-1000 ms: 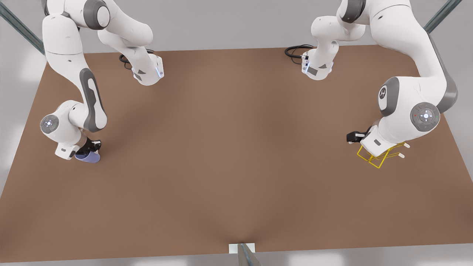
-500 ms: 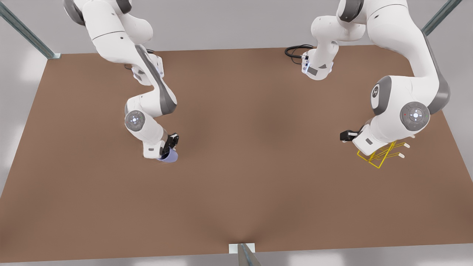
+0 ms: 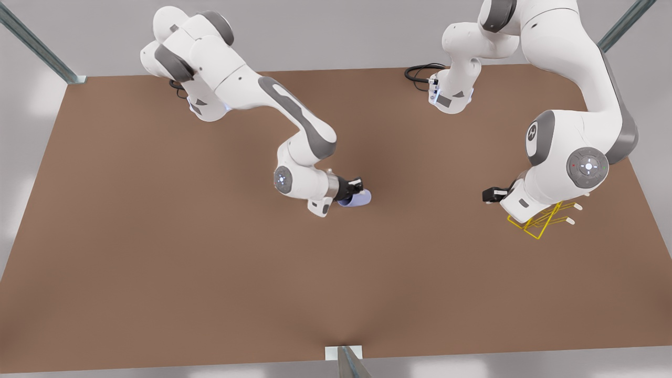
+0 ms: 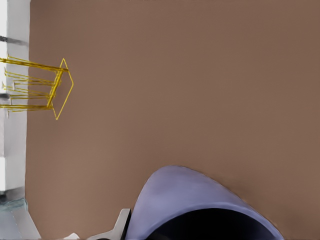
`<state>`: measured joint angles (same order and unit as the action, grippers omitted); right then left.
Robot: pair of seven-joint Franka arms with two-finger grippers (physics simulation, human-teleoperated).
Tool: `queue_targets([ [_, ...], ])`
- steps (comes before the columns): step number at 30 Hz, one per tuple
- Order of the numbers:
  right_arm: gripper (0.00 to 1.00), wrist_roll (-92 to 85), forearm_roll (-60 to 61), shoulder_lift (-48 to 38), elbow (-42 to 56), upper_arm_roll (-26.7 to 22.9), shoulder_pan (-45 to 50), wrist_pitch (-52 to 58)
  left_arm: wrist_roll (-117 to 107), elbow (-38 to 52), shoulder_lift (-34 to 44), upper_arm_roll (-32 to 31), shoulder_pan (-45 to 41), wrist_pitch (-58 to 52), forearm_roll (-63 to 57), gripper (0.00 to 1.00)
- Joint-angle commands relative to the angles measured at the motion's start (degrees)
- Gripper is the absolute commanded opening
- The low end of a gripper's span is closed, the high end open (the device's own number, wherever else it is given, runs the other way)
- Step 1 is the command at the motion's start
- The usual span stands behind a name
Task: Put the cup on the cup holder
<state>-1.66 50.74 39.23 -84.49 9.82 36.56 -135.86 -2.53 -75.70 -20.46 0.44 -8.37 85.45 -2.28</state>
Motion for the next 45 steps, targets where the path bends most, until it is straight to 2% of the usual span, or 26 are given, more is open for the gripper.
queue_targets([
  [1,0.21,16.16,7.09,3.3,3.54,2.3,1.23,-7.21,-1.43,0.03,0.07,0.0,-0.15,0.07,-0.09,1.0],
  [2,0.21,16.07,7.18,5.33,4.33,4.07,1.14,-10.39,-1.43,0.03,0.07,0.0,-0.5,0.07,-0.09,1.0],
  [4,0.21,13.54,10.77,6.47,5.12,4.07,0.09,-11.35,-1.43,0.03,0.07,0.0,-0.5,0.07,-0.09,1.0],
  [6,0.21,-5.89,29.32,9.63,4.77,3.1,0.0,-10.74,-1.43,0.11,0.16,0.0,-0.5,-0.11,-0.01,1.0],
  [7,0.21,-8.54,31.44,10.51,4.77,1.96,0.0,-10.22,-1.43,0.11,0.16,0.0,-0.5,-0.19,-0.01,1.0],
  [14,0.21,-10.21,35.13,22.38,19.27,4.24,1.84,-10.04,-2.83,0.11,0.16,0.0,-0.59,-0.28,0.08,1.0],
  [16,0.21,-14.42,37.85,22.64,18.48,4.42,2.2,-10.04,-2.83,0.11,0.16,0.0,-0.59,-0.28,0.08,1.0],
  [17,0.21,-22.5,43.56,22.55,16.81,4.42,2.28,-9.77,-2.83,0.03,0.07,0.0,-0.59,-0.19,0.08,1.0],
  [21,0.21,-34.03,48.31,23.08,15.93,4.16,2.02,-2.66,-2.75,0.03,0.07,0.0,-0.59,-0.11,0.08,1.0],
  [30,0.21,-41.76,48.49,26.16,16.2,3.8,1.84,0.69,-2.75,0.03,-0.02,0.0,-0.59,-0.11,0.08,1.0],
  [31,0.41,-41.67,48.49,26.07,16.2,3.72,1.76,0.77,-2.66,0.11,-0.02,0.0,-0.59,-0.02,0.08,1.0],
  [32,0.86,-41.67,48.75,26.07,16.2,3.63,1.76,0.77,-2.66,0.03,0.07,0.0,-0.59,-0.02,0.08,1.0],
  [33,0.97,-41.67,49.02,26.07,16.11,3.63,1.58,0.95,-2.66,0.03,-0.02,0.0,-0.59,-0.11,0.08,1.0],
  [34,1.0,-41.67,49.02,25.98,16.02,3.28,1.49,1.04,-2.75,0.03,-0.02,0.0,-0.59,-0.19,0.08,1.0],
  [37,1.0,-41.76,49.02,24.58,15.49,1.52,0.88,4.64,-2.75,0.03,-0.02,0.0,-0.59,-0.11,0.08,1.0],
  [42,1.0,-44.92,48.66,20.71,9.96,1.17,-0.61,4.73,-3.18,0.03,-0.11,0.0,-0.59,-0.11,0.26,1.0],
  [45,1.0,-47.65,48.58,19.66,7.41,1.17,-2.37,4.82,-13.11,0.03,-0.11,-0.18,-5.94,-0.28,1.13,1.0],
])
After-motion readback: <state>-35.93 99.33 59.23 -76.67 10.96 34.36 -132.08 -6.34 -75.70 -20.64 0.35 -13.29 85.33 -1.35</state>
